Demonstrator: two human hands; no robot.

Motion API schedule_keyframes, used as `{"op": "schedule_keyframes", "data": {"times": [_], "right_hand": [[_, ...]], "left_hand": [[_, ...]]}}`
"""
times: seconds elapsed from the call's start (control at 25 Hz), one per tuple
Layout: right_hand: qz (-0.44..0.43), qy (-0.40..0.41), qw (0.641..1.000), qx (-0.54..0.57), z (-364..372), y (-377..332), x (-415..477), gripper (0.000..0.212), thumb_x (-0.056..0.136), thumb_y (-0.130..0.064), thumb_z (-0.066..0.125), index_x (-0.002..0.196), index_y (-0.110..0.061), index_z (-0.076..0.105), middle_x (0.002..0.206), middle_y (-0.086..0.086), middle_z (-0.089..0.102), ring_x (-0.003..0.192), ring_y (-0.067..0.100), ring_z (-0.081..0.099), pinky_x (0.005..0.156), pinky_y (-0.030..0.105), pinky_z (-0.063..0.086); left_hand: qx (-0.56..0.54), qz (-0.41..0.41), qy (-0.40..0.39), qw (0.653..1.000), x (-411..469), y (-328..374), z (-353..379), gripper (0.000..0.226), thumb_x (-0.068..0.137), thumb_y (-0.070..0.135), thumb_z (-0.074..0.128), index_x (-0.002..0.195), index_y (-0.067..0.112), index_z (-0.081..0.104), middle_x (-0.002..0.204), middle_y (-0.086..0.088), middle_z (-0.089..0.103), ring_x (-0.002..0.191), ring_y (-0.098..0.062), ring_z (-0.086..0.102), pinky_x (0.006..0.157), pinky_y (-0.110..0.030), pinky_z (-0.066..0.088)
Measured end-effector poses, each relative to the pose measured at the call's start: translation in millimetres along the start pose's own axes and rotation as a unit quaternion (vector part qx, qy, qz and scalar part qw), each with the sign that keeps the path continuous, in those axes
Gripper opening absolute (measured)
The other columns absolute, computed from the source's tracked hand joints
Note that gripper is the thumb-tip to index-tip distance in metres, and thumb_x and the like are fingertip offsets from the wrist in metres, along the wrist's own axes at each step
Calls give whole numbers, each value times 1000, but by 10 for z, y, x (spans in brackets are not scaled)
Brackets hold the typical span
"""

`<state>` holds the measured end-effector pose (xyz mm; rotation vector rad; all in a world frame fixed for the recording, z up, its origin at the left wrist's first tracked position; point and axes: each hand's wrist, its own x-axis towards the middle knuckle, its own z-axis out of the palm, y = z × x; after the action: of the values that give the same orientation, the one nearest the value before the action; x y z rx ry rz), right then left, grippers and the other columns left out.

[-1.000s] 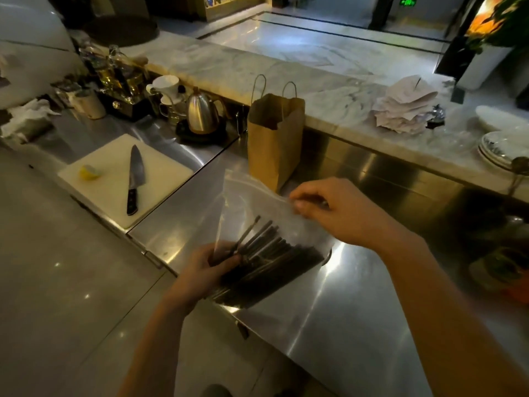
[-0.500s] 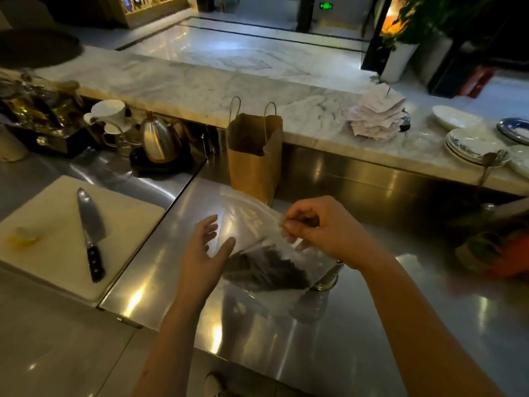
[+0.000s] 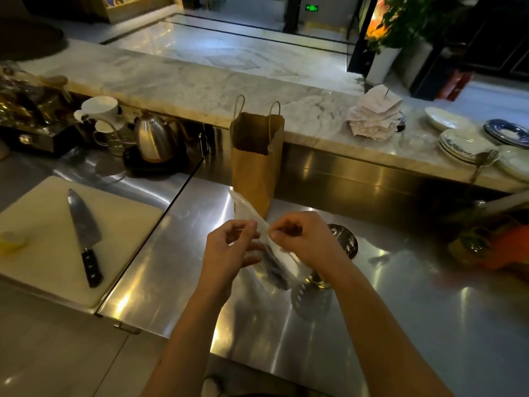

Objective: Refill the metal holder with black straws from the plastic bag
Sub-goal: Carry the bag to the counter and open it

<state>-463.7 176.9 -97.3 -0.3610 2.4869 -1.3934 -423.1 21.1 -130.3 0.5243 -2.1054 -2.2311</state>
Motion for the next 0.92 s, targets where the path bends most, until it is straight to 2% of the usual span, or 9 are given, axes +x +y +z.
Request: {"op": "schedule_keyframes", "data": {"times": [0.12, 0.32, 0.48, 0.68, 0.92], "right_hand": [[9, 5, 1000, 21, 42, 82, -67, 9, 88, -20, 69, 95, -17, 72, 89, -2, 72, 86, 10, 68, 85, 32, 56], [28, 11, 998, 55, 58, 234, -114, 4, 87, -22, 70, 89, -22, 73, 86, -3, 73, 86, 14, 69, 85, 43, 57], [45, 13, 996, 70, 124, 288, -138, 7, 90, -23, 66, 86, -25, 71, 84, -6, 72, 85, 10, 69, 87, 38, 57], [68, -11, 996, 59, 202, 340, -158, 12, 91, -24, 63, 98, -20, 73, 96, -2, 73, 90, 8, 67, 84, 27, 54], [100, -26, 990, 98, 153, 340, -141, 13, 88, -22, 67, 82, -33, 73, 91, -2, 74, 90, 14, 69, 87, 38, 58]], "left_hand": [[15, -15, 0, 1000, -7, -41, 86, 33, 92, 36, 61, 109, 9, 66, 98, -10, 73, 82, -21, 75, 76, -41, 62], [10, -29, 9, 999, -52, -134, 197, 29, 90, 32, 65, 107, 10, 70, 96, -9, 75, 81, -20, 75, 76, -40, 62], [-12, -55, 14, 998, -72, -192, 225, 17, 93, 20, 63, 102, 9, 73, 94, -10, 76, 80, -21, 75, 71, -34, 61], [-25, -89, 26, 995, -92, -255, 222, 14, 93, 14, 62, 100, 5, 72, 97, -15, 74, 84, -27, 74, 76, -37, 61], [-26, -80, 12, 996, -128, -285, 194, 12, 93, 12, 61, 97, 9, 73, 94, -13, 76, 77, -21, 75, 71, -32, 60]]}}
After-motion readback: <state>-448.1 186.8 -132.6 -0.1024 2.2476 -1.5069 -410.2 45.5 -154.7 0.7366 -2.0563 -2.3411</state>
